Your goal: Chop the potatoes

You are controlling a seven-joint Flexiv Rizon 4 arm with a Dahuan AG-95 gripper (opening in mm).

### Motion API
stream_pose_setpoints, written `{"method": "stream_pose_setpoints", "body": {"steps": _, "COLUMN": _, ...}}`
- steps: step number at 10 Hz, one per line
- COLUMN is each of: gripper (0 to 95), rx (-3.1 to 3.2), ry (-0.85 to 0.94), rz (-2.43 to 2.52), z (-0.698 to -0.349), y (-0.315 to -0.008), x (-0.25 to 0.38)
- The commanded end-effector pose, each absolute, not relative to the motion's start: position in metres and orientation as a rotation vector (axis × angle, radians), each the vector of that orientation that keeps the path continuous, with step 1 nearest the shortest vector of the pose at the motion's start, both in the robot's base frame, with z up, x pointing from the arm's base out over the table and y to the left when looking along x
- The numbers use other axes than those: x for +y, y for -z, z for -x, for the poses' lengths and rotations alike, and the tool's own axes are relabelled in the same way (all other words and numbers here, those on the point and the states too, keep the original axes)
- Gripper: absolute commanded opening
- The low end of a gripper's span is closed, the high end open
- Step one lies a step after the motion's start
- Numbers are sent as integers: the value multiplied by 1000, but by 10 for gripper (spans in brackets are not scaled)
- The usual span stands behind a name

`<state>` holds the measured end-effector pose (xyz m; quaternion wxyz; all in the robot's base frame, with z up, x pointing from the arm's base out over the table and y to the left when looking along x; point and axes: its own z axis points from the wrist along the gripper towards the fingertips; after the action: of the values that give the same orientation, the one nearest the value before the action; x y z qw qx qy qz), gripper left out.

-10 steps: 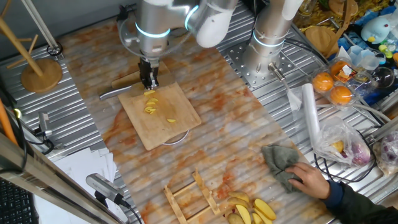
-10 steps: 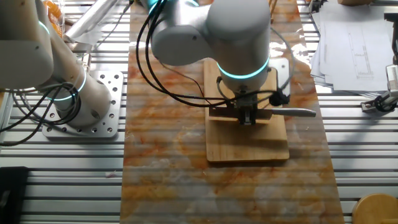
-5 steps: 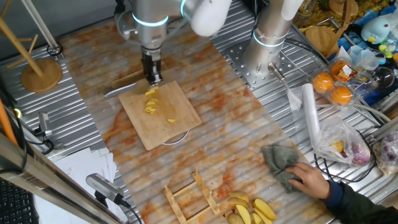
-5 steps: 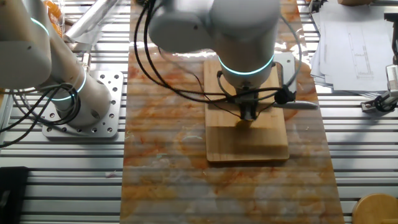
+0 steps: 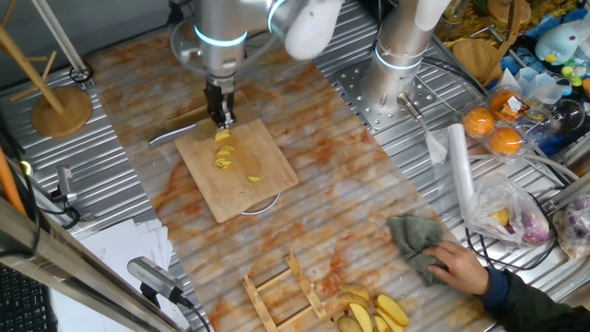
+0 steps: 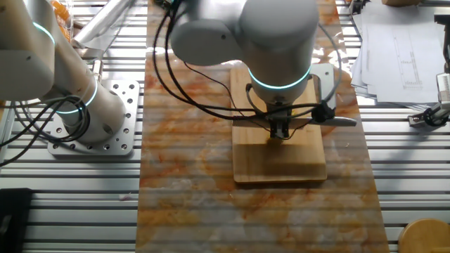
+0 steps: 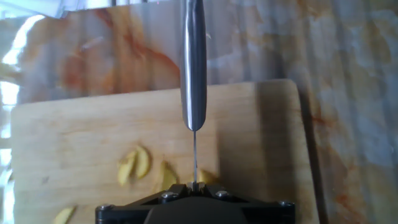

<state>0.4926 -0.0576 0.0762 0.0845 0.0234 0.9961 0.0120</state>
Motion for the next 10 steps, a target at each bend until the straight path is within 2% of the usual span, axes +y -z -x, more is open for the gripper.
{"method": "stream_pose_setpoints", "body": {"steps": 1, "gripper": 0, "rx": 2969, "ry": -36, "rz": -67, "z": -495, "y": -71, "x": -59}}
{"method": "stream_pose_setpoints", "body": {"steps": 10, "gripper": 0, "rx": 2972, "ry": -26, "rz": -59, "z": -494, "y": -69, "x": -63}}
